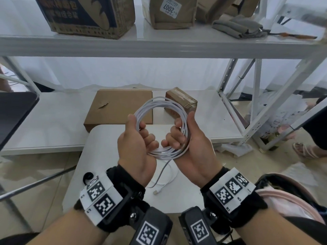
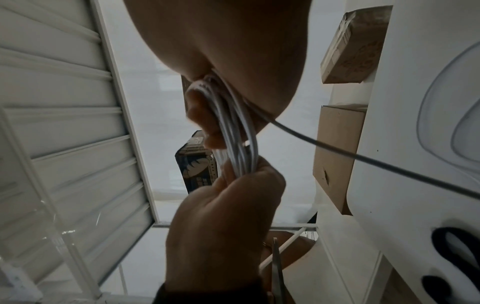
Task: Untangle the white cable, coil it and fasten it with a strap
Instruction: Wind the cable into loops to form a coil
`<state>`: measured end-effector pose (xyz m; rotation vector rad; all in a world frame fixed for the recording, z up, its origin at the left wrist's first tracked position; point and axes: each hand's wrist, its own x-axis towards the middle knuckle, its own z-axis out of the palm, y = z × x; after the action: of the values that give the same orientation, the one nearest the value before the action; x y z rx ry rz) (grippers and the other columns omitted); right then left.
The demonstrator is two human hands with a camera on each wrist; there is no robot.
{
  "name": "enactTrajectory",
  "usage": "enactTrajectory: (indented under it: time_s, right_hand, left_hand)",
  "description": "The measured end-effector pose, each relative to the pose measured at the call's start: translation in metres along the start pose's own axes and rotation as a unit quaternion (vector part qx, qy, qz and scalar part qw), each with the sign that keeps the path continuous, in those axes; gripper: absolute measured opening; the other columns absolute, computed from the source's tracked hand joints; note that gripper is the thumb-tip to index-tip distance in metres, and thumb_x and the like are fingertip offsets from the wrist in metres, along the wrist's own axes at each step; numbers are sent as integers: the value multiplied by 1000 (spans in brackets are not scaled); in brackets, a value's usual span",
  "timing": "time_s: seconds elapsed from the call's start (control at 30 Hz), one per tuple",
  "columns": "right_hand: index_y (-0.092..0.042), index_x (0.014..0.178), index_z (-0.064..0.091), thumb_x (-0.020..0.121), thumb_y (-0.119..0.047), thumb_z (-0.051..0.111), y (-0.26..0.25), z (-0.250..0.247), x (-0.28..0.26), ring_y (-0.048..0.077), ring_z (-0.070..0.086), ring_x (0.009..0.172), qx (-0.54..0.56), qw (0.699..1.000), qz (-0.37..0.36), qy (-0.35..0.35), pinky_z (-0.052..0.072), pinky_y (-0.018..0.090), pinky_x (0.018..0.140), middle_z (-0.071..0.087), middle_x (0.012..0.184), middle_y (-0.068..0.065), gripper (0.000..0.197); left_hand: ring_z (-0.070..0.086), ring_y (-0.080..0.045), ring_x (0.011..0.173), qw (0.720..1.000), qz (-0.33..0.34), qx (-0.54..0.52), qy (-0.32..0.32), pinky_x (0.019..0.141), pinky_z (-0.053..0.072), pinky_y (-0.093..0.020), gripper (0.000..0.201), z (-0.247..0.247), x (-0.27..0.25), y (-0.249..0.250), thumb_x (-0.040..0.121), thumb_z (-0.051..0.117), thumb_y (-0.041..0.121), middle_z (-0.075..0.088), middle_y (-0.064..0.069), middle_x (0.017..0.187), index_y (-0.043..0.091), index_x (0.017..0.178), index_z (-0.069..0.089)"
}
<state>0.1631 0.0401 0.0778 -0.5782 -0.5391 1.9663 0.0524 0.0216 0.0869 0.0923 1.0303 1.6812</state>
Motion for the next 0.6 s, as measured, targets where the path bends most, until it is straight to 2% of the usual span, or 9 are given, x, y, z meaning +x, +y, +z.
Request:
enactTrajectory:
  time_s: [0.1, 0.2, 0.23, 0.3, 0.4, 0.5, 0.6]
  right_hand:
    - [-8, 101, 59, 105, -40, 36, -7, 2, -1, 13, 39, 50, -10, 999, 27, -15, 48, 28, 64, 37, 56, -1, 40]
    - [-6, 116, 57, 103, -33, 41, -8, 2, 1, 11, 31, 48, 6, 999, 35, -11, 41, 25, 54, 31, 56, -2, 34]
    - [-6, 114, 58, 104, -35, 42, -7, 2, 2, 9, 27, 46, 16, 1000, 26, -1, 36, 23, 49, 28, 55, -3, 35]
    - [-7, 96, 61, 103, -42, 43, -3, 1, 4, 7, 21, 41, 24, 999, -5, 33, 24, 20, 41, 24, 52, -5, 40]
    - [-14, 68, 49, 100, -50, 46, -5, -1, 7, 6, 16, 38, -2, 994, -46, 102, 15, 20, 37, 20, 49, -6, 48]
    - [-18, 61, 35, 100, -51, 45, -8, -4, 7, 7, 15, 37, 0, 992, -45, 118, 14, 21, 36, 17, 49, -6, 52]
    - [-19, 62, 33, 99, -55, 42, -9, -2, 4, 8, 20, 39, 7, 998, -34, 61, 24, 21, 38, 18, 50, -5, 53]
  left_hand:
    - [20, -9, 38, 1000, -1, -11, 11, 33, 23, -19, 41, -1, 2, 4, 104, 45, 41, 22, 6, 51, 18, 70, 39]
    - [19, -10, 39, 1000, -9, -24, 7, 34, 22, -20, 45, -2, 1, 0, 105, 41, 42, 20, 6, 51, 19, 67, 37]
    - [18, -10, 40, 1000, -11, -28, 2, 35, 21, -20, 46, -2, 0, -3, 106, 40, 43, 20, 6, 51, 19, 66, 37]
    - [18, -11, 42, 999, -19, -35, -8, 38, 21, -21, 48, -2, -4, -11, 107, 37, 44, 20, 5, 52, 19, 65, 36]
    - [21, -12, 45, 999, -35, -28, -31, 44, 26, -23, 49, -1, -10, -20, 106, 37, 47, 21, 4, 55, 19, 65, 35]
    - [20, -11, 47, 996, -56, -34, -64, 47, 24, -24, 50, 0, -11, -18, 104, 39, 49, 19, 4, 57, 20, 64, 34]
    - [14, -10, 45, 992, -78, -71, -71, 41, 17, -22, 53, 2, -8, -11, 104, 39, 51, 15, 5, 55, 20, 61, 32]
